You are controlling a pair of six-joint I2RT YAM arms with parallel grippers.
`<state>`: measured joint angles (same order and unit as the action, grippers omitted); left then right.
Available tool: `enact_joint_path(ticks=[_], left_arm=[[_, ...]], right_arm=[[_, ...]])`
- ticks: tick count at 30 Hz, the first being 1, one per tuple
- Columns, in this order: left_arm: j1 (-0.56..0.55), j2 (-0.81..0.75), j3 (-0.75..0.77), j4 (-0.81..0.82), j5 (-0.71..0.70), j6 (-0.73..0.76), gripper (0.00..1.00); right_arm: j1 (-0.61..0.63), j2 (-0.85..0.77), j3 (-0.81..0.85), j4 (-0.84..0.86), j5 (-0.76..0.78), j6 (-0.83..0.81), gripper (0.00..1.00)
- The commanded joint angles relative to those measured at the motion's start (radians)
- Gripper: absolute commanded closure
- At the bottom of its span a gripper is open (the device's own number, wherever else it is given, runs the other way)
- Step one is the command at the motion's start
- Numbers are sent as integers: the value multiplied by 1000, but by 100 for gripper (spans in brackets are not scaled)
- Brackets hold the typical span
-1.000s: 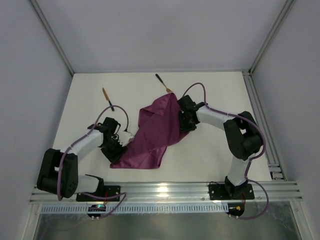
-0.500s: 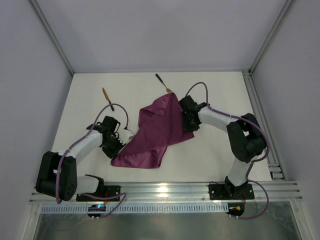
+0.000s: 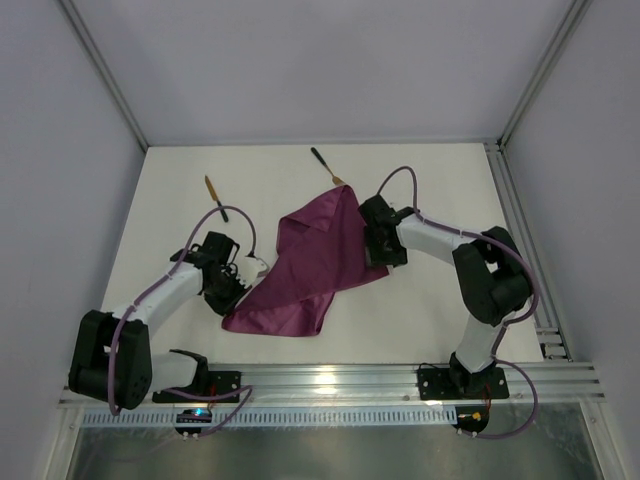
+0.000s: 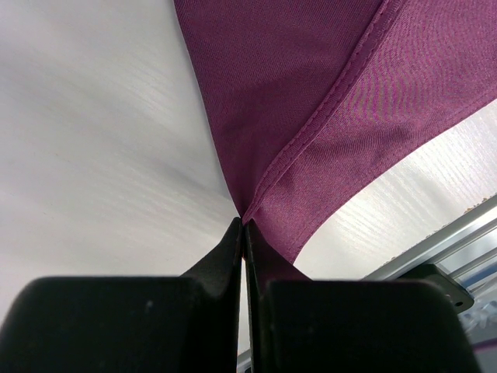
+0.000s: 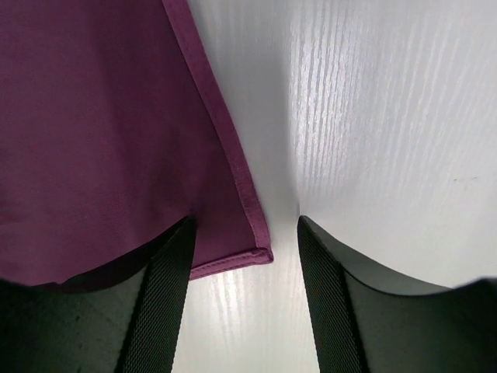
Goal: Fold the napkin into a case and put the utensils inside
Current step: Pick up the crumpled napkin from the center of the board, then flatten out the crumpled napkin at the center of the board.
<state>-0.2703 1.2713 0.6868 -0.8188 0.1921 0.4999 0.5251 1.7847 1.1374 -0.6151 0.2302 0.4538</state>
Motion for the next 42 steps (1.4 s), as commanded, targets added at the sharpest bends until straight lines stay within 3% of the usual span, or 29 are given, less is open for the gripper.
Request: enact_joint_path(ticks=[1,4,8,9,11,17,22,27,33,37,42], left_arm=[[-4,-27,3,26,17,-12,100],[-4,-29,10,24,20,-17,100],[-4,-39,16,24,26,-26,100],[-4,-49,17,21,29,-27,100],[-4,-59,28,15,36,-37,100],[0,-116,127,-49,-32,-67,100],[20,-173,334,-164,-167,-44,100],[23,-193,700,-278,-301,-18,100],[23,-213,1096,-408,-327,23,100],[23,-193,1247,-517,-267,55,100],[23,-176,1211,-495,-276,45,100]], right_arm=[[0,18,-34,-22,12,29,40],[9,28,-66,1,-32,32,42],[15,25,-108,43,-65,55,70],[13,10,-117,54,-62,60,83],[13,-8,-130,71,-54,68,95],[0,-125,-70,19,-12,48,96],[1,-270,175,-161,43,-32,96],[1,-396,495,-300,75,-121,96],[3,-556,721,-383,41,-167,96],[3,-625,745,-370,-44,-147,96],[3,-642,662,-316,-74,-115,96]])
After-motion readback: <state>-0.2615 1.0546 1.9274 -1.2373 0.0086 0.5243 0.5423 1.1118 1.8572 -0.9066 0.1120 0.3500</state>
